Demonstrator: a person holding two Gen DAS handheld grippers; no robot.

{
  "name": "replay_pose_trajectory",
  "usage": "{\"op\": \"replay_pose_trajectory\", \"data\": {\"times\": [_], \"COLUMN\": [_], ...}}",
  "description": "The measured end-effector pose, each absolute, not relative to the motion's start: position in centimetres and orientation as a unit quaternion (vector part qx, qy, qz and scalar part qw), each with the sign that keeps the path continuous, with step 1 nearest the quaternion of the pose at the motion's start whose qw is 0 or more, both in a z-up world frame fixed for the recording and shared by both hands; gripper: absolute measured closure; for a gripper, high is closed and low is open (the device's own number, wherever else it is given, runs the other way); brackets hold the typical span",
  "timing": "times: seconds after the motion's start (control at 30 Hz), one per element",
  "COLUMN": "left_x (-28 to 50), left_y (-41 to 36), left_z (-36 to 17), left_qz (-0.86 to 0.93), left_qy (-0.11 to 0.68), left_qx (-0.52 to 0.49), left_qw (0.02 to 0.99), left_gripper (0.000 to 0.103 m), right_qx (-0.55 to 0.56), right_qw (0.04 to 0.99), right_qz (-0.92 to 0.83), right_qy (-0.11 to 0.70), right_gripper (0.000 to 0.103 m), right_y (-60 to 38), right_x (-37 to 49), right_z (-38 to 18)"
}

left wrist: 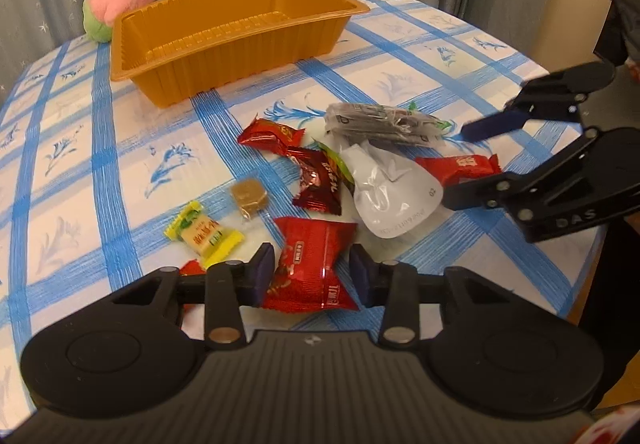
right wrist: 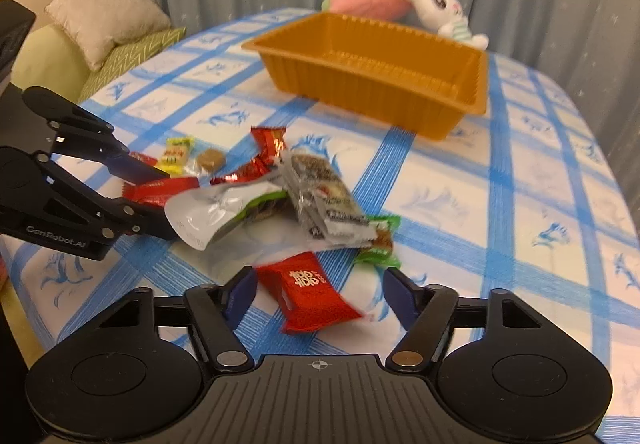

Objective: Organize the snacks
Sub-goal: 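Grasp the red candy packet with the left tool while the right tool grasps another red packet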

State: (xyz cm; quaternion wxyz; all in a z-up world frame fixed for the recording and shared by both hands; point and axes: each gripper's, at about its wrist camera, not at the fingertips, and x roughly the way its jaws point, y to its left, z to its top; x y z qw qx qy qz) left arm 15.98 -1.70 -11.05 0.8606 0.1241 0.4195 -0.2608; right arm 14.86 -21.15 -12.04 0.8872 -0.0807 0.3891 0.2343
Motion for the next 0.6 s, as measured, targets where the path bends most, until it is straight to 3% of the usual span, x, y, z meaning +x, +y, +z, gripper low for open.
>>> {"op": "replay_pose_trajectory", "data": {"times": [0.2, 0.33, 0.43, 0.6], "left_x": [15.8, 15.7, 15.3, 14.8], "left_y": [-1.7, -1.7, -1.7, -1.4], "left_z": [-11.4, -11.2, -11.0, -10.2], "left_qz": [-0.253, -0.239, -0.229, -0.209], "left_qy": [0.425, 0.427, 0.426, 0.420], "left_qx": [0.116, 0.104, 0.104, 0.102], "left_qw": [0.861, 0.866, 0.869, 0.877], "left_gripper": [0.069, 0.073, 0.074, 0.077], "right_qx": [-0.080, -0.078, -0.073, -0.074], "right_qw": [0.878, 0.878, 0.880, 0.883], "right_qz": [0.246, 0.245, 0.243, 0.236], "right_qy": [0.404, 0.403, 0.401, 0.399], "right_gripper": [0.064, 0.067, 0.076, 0.077], "right_y": [-20.8, -20.6, -20.6, -20.5], "right_x": [14.7, 14.5, 14.3, 13.7], "right_z": [-12.5, -12.5, -12.3, -12.1]}}
